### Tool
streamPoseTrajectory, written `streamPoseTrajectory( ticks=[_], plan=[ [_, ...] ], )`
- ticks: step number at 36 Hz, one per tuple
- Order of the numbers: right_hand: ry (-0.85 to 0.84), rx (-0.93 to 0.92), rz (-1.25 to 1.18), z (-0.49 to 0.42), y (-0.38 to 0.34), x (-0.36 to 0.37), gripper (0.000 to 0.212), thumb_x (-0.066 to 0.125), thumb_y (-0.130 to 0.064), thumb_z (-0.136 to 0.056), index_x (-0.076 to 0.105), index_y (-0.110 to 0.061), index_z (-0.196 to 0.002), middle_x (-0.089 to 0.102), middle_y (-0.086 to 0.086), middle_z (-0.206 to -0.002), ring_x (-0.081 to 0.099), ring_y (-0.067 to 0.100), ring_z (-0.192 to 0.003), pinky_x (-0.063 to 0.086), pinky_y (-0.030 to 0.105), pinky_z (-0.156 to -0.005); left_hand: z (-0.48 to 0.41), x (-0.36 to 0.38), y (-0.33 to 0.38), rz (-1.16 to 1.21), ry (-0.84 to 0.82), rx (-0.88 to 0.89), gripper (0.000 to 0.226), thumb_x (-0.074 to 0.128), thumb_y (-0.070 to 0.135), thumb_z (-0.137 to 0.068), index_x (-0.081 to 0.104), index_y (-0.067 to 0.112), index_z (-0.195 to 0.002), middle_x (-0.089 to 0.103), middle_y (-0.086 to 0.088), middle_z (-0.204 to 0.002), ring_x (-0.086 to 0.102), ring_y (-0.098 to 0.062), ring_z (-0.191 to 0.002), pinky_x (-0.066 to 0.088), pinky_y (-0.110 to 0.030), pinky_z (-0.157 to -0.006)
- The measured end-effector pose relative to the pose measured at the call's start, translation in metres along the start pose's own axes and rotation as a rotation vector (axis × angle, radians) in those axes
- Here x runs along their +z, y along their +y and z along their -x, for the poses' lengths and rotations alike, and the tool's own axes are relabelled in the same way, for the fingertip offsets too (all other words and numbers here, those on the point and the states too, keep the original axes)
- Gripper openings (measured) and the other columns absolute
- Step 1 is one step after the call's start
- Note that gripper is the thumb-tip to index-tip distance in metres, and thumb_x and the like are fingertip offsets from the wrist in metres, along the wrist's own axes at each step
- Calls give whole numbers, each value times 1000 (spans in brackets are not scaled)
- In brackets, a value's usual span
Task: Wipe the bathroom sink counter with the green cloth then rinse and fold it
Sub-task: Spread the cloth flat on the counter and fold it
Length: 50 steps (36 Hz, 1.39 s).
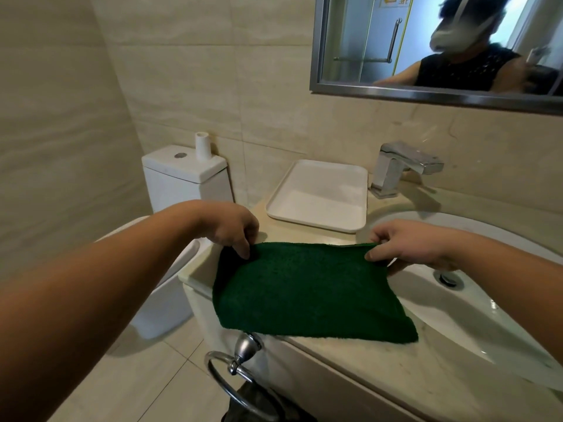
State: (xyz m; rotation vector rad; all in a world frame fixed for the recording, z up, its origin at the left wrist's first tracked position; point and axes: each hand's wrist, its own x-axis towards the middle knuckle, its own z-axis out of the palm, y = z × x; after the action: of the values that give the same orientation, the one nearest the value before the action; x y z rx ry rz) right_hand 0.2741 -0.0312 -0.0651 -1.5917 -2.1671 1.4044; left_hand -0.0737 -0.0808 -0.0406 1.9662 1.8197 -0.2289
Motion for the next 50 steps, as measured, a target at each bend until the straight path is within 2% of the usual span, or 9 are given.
streamPoseTrajectory(
  ticks=[4, 12, 16, 22, 30, 36, 40, 46, 50],
  plan=[
    [11, -64, -44, 7, -4, -8, 17, 69, -2, -92, 60, -5, -106, 72, 18, -101, 74, 28, -89, 64, 46, -83, 4, 5, 4, -108, 35, 49, 15, 76, 24, -91, 61, 23, -93, 64, -1, -96, 57, -18, -84, 45, -30, -70],
    [41, -130, -69, 27, -12, -20, 17, 66, -2, -95, 72, -9, -109, 77, 16, -103, 73, 32, -92, 62, 43, -80, 17, -6, 7, -92, 107, 76, 34, 78, 29, -92, 59, 25, -121, 58, 10, -99, 57, -10, -88, 47, -28, -72],
    [131, -193, -105, 37, -18, -27, 10, 65, -4, -95, 66, 0, -104, 71, 28, -102, 70, 33, -86, 61, 40, -74, 25, -21, 5, -119, 146, 112, 16, 79, 34, -90, 66, 28, -95, 67, 7, -93, 66, -17, -85, 47, -28, -67],
    [280, -311, -132, 45, -31, -43, 5, 64, -6, -97, 68, -3, -99, 73, 23, -97, 73, 33, -89, 63, 43, -79, 39, -49, 2, -39, 345, 121, 21, 81, 32, -89, 68, 16, -88, 69, -1, -82, 68, -18, -73, 52, -29, -62],
    [493, -538, -88, 59, -59, -61, 16, 65, 0, -95, 72, -13, -91, 72, 14, -85, 71, 11, -70, 57, 14, -66, 57, -80, -6, -53, 680, 183, 24, 82, 28, -88, 61, 20, -78, 63, -3, -80, 60, -25, -75, 49, -38, -64],
    [177, -323, 363, 69, -40, -33, 7, 79, -25, -87, 80, -32, -86, 75, -13, -79, 66, 3, -73, 49, 23, -73, 62, -33, -17, -173, 303, 176, 17, 80, 26, -90, 68, 37, -89, 65, 14, -92, 62, -9, -86, 50, -25, -76],
    [-95, -215, 531, 66, -21, 3, 3, 76, -29, -90, 79, -30, -90, 73, -13, -80, 58, -4, -62, 46, 16, -65, 51, 11, -24, -219, 23, 100, 11, 77, 26, -92, 69, 34, -95, 64, 16, -89, 56, 1, -78, 39, -17, -63],
    [-140, -235, 374, 66, -28, -9, 9, 75, -21, -91, 80, -28, -94, 77, 1, -91, 68, 29, -89, 51, 49, -88, 52, -2, -40, 50, -33, 143, 18, 85, 17, -85, 68, 23, -83, 71, 13, -80, 57, 3, -67, 42, -22, -69],
    [-197, -280, 146, 73, -39, -28, 11, 64, 2, -93, 74, -3, -96, 72, 10, -89, 66, 19, -86, 47, 32, -86, 62, -21, -48, 421, -102, 268, 15, 77, -1, -89, 67, 9, -85, 72, 0, -81, 67, -11, -81, 52, -25, -80]
  ],
)
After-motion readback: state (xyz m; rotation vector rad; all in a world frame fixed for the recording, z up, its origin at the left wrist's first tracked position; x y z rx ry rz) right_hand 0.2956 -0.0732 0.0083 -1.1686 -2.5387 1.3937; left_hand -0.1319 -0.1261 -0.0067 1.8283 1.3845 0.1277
